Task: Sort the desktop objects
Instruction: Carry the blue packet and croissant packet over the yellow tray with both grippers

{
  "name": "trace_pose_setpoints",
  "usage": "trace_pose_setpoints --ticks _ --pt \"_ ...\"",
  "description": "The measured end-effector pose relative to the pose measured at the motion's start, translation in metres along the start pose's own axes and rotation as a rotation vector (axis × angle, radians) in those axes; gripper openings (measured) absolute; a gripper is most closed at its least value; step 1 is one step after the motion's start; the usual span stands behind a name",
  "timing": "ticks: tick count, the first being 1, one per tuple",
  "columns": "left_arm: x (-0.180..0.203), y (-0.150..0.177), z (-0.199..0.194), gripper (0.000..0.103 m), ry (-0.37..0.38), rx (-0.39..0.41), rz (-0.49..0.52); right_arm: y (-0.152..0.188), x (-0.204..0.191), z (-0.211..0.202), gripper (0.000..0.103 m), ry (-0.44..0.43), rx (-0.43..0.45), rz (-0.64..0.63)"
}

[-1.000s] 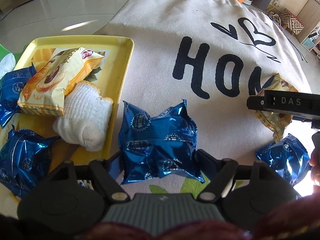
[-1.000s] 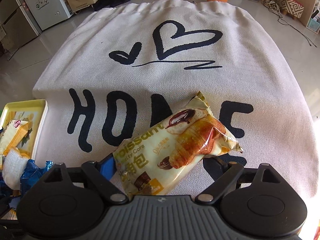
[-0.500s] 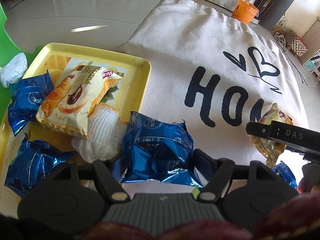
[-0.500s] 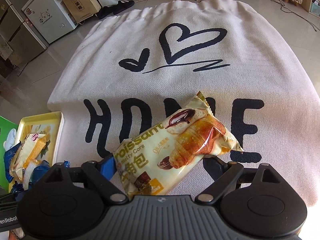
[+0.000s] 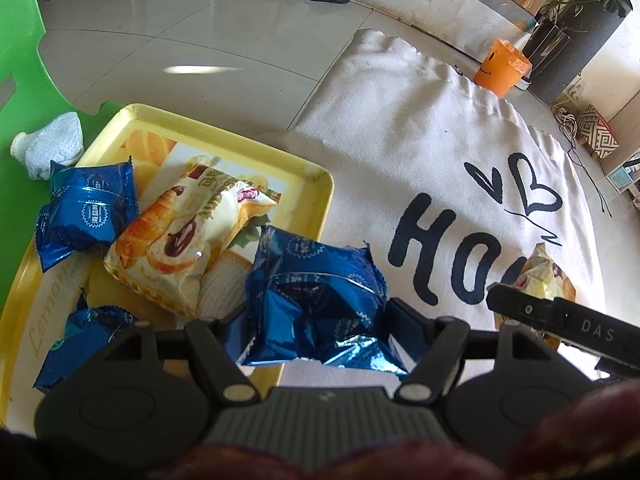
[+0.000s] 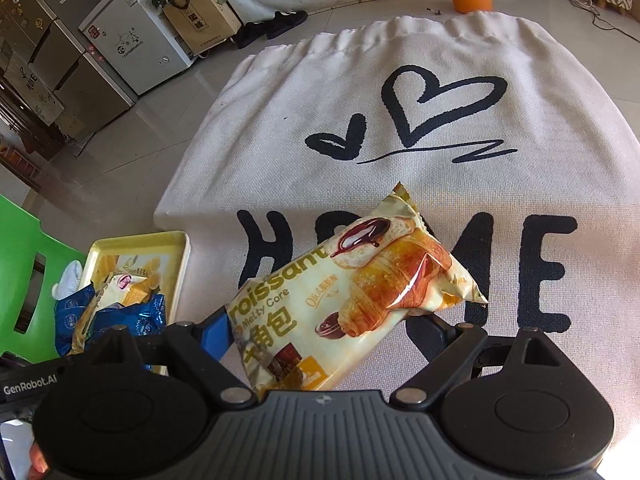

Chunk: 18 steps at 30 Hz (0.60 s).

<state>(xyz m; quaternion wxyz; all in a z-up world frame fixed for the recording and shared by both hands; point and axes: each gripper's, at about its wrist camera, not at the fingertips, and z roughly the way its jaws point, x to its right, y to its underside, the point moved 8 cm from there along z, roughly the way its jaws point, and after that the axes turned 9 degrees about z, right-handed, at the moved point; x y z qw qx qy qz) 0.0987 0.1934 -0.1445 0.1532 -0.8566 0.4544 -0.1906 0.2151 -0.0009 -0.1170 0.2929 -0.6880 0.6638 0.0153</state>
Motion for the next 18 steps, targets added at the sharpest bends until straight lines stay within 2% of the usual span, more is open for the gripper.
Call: trace_pose_setpoints --ticks 4,10,18 --pt "-0.008 -0.009 -0.008 0.071 0.006 0.039 -0.020 0.006 -0.016 -0.001 0.090 -0.058 -0.021 -0.025" --pt "-0.013 -0.021 -0.020 0.071 0.056 0.065 -0.046 0.018 -0.045 0.005 0.090 -0.126 -0.051 -0.091" --pt "-0.066 -0.035 -0.038 0.071 -0.032 0.108 -0.146 0.045 -0.085 0.012 0.090 -0.209 -0.109 -0.188"
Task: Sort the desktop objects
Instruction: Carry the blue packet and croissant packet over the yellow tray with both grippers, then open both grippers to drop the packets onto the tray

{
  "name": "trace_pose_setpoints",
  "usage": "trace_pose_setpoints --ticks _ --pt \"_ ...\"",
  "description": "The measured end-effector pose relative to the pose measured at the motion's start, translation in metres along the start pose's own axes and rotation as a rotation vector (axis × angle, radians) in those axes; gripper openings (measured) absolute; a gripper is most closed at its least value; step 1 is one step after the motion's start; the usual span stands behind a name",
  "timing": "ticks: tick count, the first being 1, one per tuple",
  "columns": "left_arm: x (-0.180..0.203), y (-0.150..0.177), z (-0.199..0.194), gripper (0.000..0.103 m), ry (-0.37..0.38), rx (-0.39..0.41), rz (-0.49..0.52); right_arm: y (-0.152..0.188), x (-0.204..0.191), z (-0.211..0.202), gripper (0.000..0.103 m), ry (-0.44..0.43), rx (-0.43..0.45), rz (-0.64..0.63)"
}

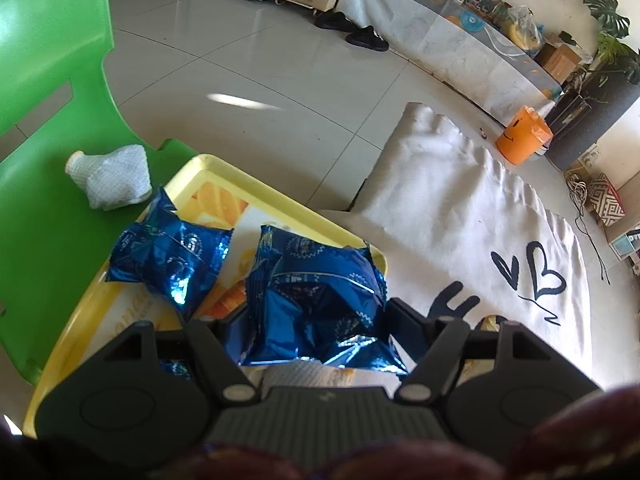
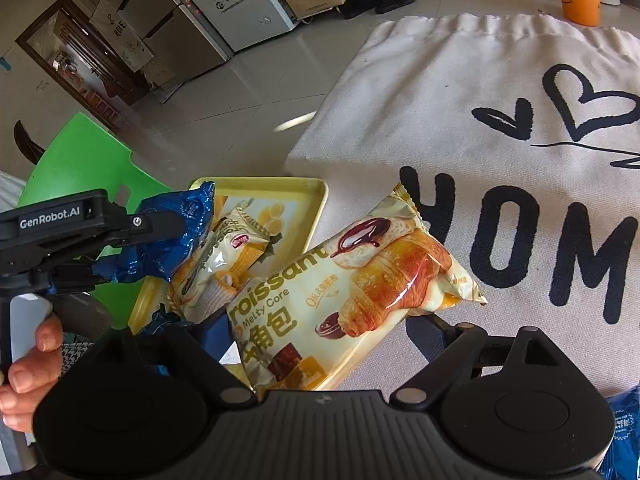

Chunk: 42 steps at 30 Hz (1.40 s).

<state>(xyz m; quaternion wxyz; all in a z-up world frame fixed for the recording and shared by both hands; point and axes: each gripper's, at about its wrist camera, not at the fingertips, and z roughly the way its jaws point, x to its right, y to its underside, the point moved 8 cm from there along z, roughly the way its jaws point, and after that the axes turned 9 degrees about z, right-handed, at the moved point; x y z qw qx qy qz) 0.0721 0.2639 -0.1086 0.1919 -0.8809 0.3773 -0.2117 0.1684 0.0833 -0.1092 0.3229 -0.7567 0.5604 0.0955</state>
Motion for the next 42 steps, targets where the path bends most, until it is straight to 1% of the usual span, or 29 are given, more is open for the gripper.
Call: trace_pose_setpoints --ticks 4,10,14,18,19,21,23,25,27,28,33,35,37,38,39,42 --pt "-0.025 -0.003 -0.007 0.071 -0.057 0.006 -0.043 0.009 -0.019 0.010 0.090 -0.037 -0.031 -0.037" --pt "-0.059 0.003 -0.014 0.071 -0.148 -0.021 -0.084 0.023 -0.058 0.020 0.090 -0.122 -0.072 -0.117" --pt "-0.083 0.009 -0.017 0.071 -0.198 -0.046 -0.154 0.034 -0.086 0.024 0.090 -0.185 -0.092 -0.173" --pt "-0.098 0.014 -0.018 0.071 -0.233 -0.071 -0.196 0.048 -0.110 0.029 0.090 -0.236 -0.109 -0.229" --pt "-0.101 0.016 -0.019 0.073 -0.246 -0.078 -0.211 0.051 -0.114 0.030 0.090 -0.244 -0.106 -0.242" --pt "-0.104 0.016 -0.021 0.080 -0.259 -0.080 -0.230 0.056 -0.122 0.032 0.092 -0.256 -0.103 -0.265" --pt "-0.104 0.014 -0.023 0.081 -0.268 -0.068 -0.224 0.062 -0.126 0.036 0.094 -0.260 -0.122 -0.281" --pt "-0.102 0.011 -0.028 0.082 -0.277 -0.043 -0.213 0.066 -0.126 0.039 0.094 -0.252 -0.143 -0.284" --pt "-0.100 0.007 -0.031 0.090 -0.280 -0.026 -0.204 0.066 -0.124 0.039 0.095 -0.248 -0.140 -0.276" --pt "-0.098 0.005 -0.032 0.091 -0.285 -0.018 -0.196 0.066 -0.124 0.039 0.095 -0.248 -0.139 -0.274" --pt "-0.093 -0.001 -0.039 0.091 -0.296 0.012 -0.172 0.067 -0.128 0.038 0.095 -0.248 -0.115 -0.288" --pt "-0.092 -0.005 -0.043 0.091 -0.299 0.027 -0.167 0.071 -0.133 0.041 0.095 -0.239 -0.112 -0.336" --pt "-0.090 -0.007 -0.047 0.093 -0.298 0.040 -0.160 0.073 -0.134 0.045 0.096 -0.211 -0.108 -0.379" --pt "-0.090 -0.008 -0.047 0.093 -0.295 0.042 -0.160 0.073 -0.134 0.046 0.098 -0.202 -0.106 -0.384" --pt "-0.089 -0.008 -0.047 0.093 -0.293 0.041 -0.161 0.073 -0.134 0.047 0.100 -0.194 -0.094 -0.383" --pt "-0.087 -0.008 -0.048 0.093 -0.282 0.035 -0.165 0.067 -0.139 0.042 0.103 -0.223 -0.022 -0.383"
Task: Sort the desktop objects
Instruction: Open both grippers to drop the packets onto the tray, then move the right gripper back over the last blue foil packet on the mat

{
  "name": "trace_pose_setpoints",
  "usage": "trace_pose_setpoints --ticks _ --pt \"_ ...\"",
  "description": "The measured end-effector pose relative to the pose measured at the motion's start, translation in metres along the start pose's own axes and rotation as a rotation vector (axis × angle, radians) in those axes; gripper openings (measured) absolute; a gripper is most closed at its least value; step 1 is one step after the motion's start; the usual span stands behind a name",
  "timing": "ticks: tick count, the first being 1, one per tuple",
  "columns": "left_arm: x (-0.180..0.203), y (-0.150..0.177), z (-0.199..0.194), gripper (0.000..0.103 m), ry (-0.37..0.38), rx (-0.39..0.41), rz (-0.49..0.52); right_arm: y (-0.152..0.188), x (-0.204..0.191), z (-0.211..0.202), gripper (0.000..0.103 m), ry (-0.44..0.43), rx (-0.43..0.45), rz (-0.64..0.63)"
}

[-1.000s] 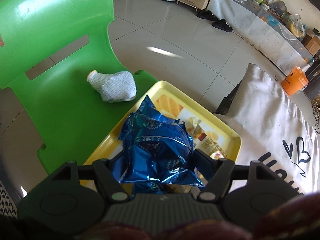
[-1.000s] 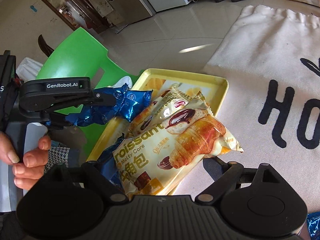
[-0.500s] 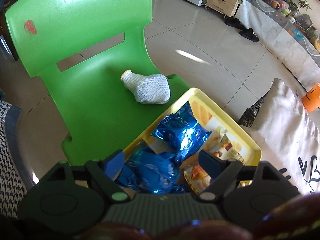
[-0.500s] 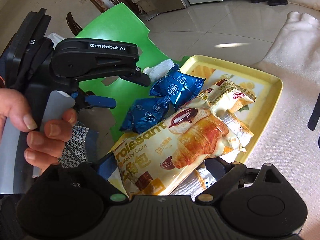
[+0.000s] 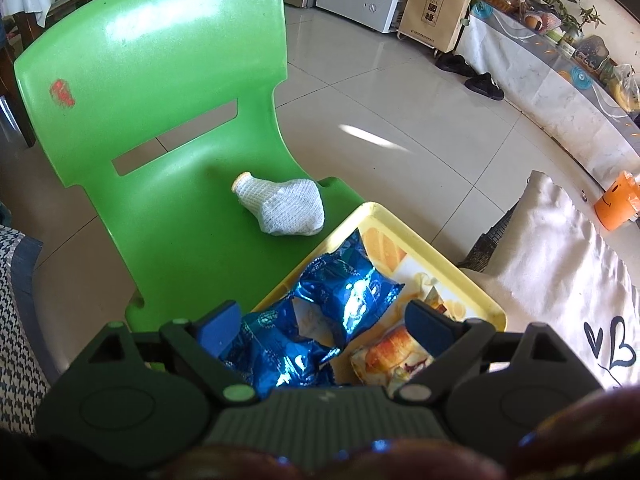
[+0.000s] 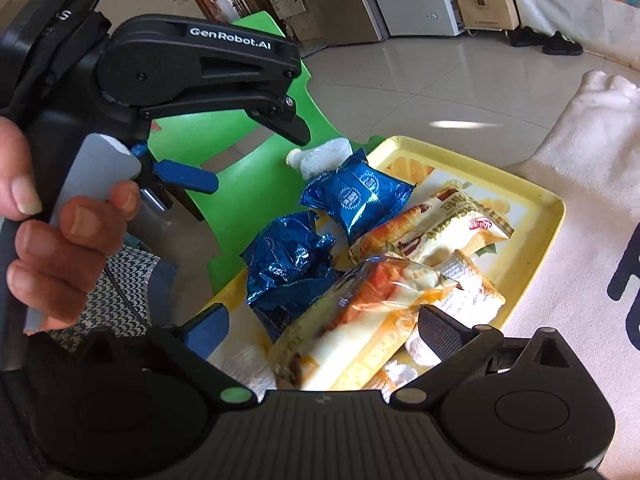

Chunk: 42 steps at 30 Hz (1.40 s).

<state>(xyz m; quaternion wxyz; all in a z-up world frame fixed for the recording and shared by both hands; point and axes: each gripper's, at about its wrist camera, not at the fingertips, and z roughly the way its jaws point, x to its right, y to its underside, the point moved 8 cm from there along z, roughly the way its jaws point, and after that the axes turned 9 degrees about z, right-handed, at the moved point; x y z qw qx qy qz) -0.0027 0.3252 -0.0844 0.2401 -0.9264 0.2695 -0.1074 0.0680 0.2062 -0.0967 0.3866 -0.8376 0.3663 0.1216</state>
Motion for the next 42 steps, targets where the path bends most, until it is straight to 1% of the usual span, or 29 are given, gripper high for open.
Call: trace_pose_setpoints --ticks 2,4,6,11,15,20,22,24,26,28,31,35,39,40,41,42 --pt "0.000 -0.001 -0.001 0.093 -0.004 0.005 0.000 -0.004 -0.002 -0.002 0.103 -0.014 0.009 0.000" --pt "0.000 -0.001 -0.002 0.094 -0.004 0.002 -0.012 -0.008 0.001 -0.003 0.103 -0.022 -0.001 0.022" --pt "0.002 -0.002 -0.004 0.094 0.010 -0.002 -0.024 -0.012 0.006 -0.008 0.103 -0.005 0.004 0.054" --pt "0.019 -0.001 -0.010 0.097 0.040 0.016 0.012 -0.019 0.031 -0.028 0.103 0.082 0.039 0.155" --pt "0.040 0.008 -0.010 0.097 0.081 -0.008 0.056 -0.019 0.054 -0.045 0.103 0.169 0.064 0.243" --pt "0.074 0.026 -0.013 0.097 0.140 -0.030 0.148 -0.011 0.085 -0.077 0.103 0.273 0.099 0.347" --pt "0.087 0.032 -0.014 0.097 0.161 -0.037 0.182 -0.005 0.097 -0.090 0.103 0.316 0.109 0.388" --pt "0.101 0.040 -0.015 0.098 0.188 -0.048 0.215 0.003 0.110 -0.109 0.103 0.379 0.123 0.430" --pt "0.116 0.049 -0.015 0.099 0.213 -0.063 0.245 0.010 0.120 -0.126 0.103 0.419 0.141 0.467" --pt "0.129 0.058 -0.016 0.099 0.239 -0.073 0.274 0.017 0.128 -0.141 0.103 0.461 0.160 0.498" --pt "0.146 0.071 -0.018 0.099 0.278 -0.088 0.322 0.026 0.138 -0.161 0.103 0.530 0.181 0.511" --pt "0.161 0.086 -0.018 0.099 0.290 -0.097 0.385 0.033 0.156 -0.183 0.103 0.616 0.206 0.500" --pt "0.170 0.100 -0.018 0.099 0.286 -0.109 0.444 0.046 0.181 -0.199 0.103 0.677 0.217 0.538" --pt "0.174 0.106 -0.019 0.100 0.295 -0.118 0.468 0.048 0.185 -0.201 0.103 0.684 0.219 0.551" --pt "0.178 0.111 -0.019 0.103 0.306 -0.127 0.486 0.052 0.191 -0.202 0.103 0.689 0.219 0.570" --pt "0.182 0.116 -0.020 0.102 0.316 -0.134 0.504 0.055 0.196 -0.203 0.103 0.687 0.220 0.589"
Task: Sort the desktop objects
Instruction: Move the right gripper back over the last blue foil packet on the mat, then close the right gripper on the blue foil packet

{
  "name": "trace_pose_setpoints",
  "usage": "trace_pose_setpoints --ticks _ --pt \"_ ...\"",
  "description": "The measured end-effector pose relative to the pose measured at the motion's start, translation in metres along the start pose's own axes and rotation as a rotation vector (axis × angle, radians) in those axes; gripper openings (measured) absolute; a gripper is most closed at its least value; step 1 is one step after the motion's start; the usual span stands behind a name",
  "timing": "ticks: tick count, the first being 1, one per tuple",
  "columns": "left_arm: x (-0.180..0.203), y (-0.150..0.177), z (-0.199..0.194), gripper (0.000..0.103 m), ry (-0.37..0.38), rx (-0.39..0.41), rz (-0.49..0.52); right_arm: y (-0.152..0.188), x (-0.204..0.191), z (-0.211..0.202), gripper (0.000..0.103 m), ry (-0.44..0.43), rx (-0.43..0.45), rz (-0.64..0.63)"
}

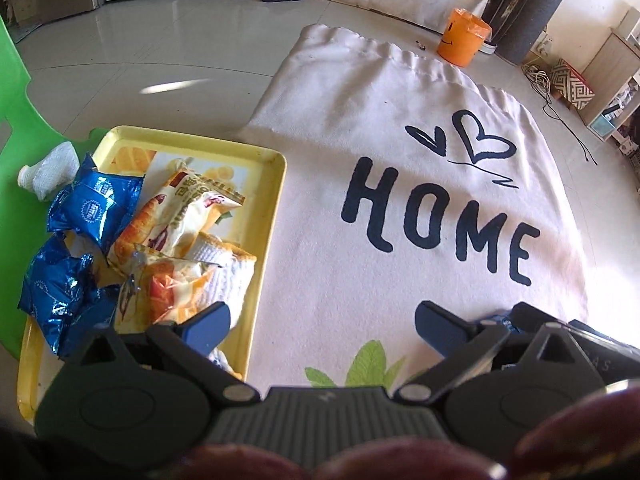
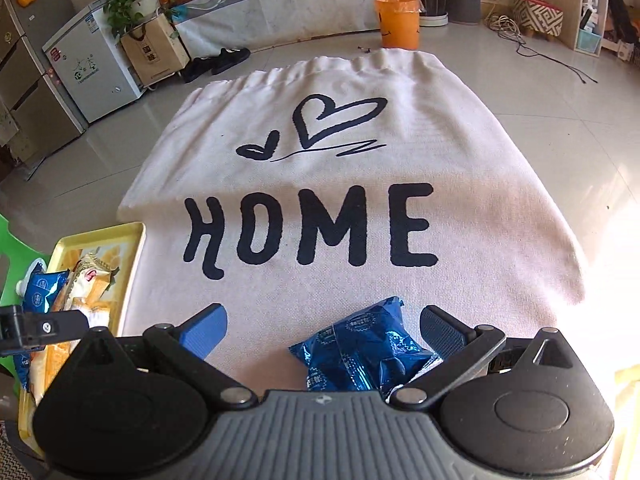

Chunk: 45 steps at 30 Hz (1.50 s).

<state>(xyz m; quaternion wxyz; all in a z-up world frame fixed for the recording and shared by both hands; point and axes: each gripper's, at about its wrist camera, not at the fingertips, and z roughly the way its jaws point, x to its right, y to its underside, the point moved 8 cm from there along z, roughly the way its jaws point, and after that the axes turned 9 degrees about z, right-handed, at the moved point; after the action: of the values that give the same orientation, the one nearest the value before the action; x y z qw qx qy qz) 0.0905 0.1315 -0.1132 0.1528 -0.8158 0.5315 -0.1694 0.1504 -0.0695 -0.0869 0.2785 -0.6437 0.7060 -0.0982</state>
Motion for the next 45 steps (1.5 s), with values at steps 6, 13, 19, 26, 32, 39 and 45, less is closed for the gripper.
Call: trace_pose_setpoints --ticks 6,13,19,26,32,39,45 --pt "0.028 0.015 0.013 0.102 0.031 -0.043 0.101 0.002 0.015 0.008 0.103 -0.016 -0.026 0.059" --pt "0.052 0.041 0.035 0.102 0.047 -0.116 0.209 0.010 0.022 0.018 0.103 -0.001 -0.069 0.059" --pt "0.061 0.057 0.053 0.102 0.060 -0.173 0.245 0.015 0.023 0.021 0.103 -0.041 -0.104 0.105" --pt "0.054 0.060 0.051 0.102 0.093 -0.184 0.206 0.033 -0.009 0.025 0.103 -0.284 -0.258 0.177" --pt "0.045 0.059 0.054 0.102 0.083 -0.186 0.167 0.023 -0.003 0.018 0.103 -0.156 -0.185 0.118" --pt "0.044 0.059 0.055 0.102 0.089 -0.184 0.156 0.021 0.013 0.030 0.103 -0.164 -0.196 0.250" --pt "0.038 0.058 0.060 0.102 0.063 -0.186 0.142 0.021 0.001 0.037 0.103 -0.159 -0.193 0.220"
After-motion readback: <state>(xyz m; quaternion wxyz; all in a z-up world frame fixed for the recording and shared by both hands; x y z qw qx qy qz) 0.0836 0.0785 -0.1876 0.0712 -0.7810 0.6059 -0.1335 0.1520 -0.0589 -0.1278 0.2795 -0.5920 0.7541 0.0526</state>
